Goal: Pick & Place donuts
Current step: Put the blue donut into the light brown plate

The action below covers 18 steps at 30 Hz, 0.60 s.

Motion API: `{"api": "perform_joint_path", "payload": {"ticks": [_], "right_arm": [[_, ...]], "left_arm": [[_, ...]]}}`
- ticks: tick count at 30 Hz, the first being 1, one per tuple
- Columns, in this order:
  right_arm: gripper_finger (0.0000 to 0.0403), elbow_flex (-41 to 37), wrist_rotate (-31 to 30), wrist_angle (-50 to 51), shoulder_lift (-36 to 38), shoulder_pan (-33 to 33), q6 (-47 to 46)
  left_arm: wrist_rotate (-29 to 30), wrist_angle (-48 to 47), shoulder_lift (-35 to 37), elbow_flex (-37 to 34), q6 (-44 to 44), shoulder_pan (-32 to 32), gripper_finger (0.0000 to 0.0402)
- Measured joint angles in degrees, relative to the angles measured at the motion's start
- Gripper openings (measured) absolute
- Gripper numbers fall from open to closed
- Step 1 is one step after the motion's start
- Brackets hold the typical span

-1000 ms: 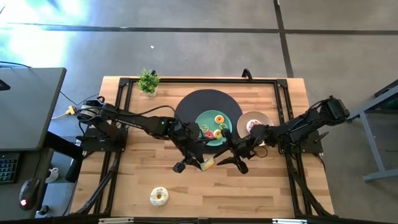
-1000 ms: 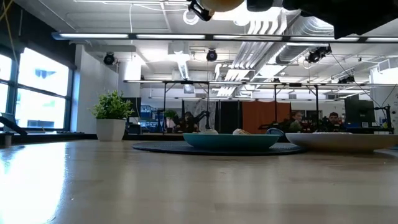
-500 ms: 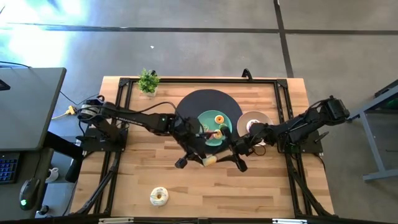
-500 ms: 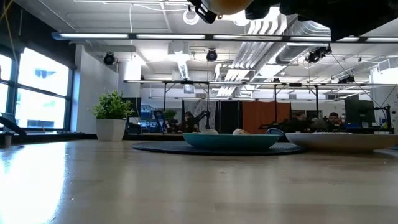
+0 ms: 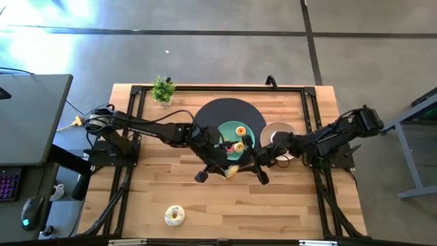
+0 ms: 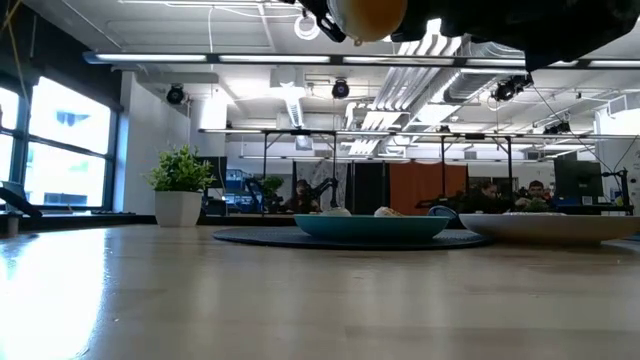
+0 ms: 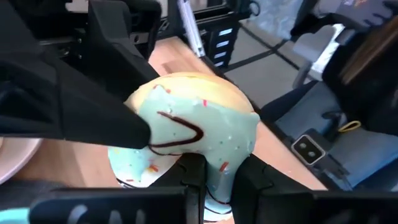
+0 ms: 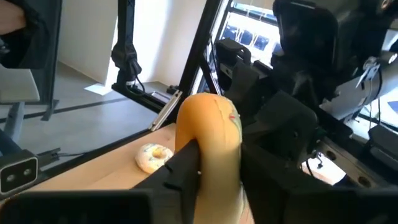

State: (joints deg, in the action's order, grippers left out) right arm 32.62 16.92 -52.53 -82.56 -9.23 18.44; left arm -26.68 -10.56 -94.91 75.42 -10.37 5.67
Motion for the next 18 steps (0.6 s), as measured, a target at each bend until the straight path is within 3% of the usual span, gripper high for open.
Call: {"api": "perform_joint_path", "payload": {"ticks": [4,9,18], "right_arm": [[0.0063,0.00,0.22,1.74,0.01,0.35,0.02],[0.0014,0.00,0.10,5.27,0.09,0.30,-0.34],[0.0017,0.04,-4.88,12.73,1.09,0.17,-0.37]], "left_arm": [[1.86,-0.55,-0.02,0.00,0.52,0.00,0.0055],[4.79,-1.31,-0.06,0.00,2.44,0.08,0.0108],[12.66,-7.15,-0.07,-0.05,5.62,0.65,0.0197]]}}
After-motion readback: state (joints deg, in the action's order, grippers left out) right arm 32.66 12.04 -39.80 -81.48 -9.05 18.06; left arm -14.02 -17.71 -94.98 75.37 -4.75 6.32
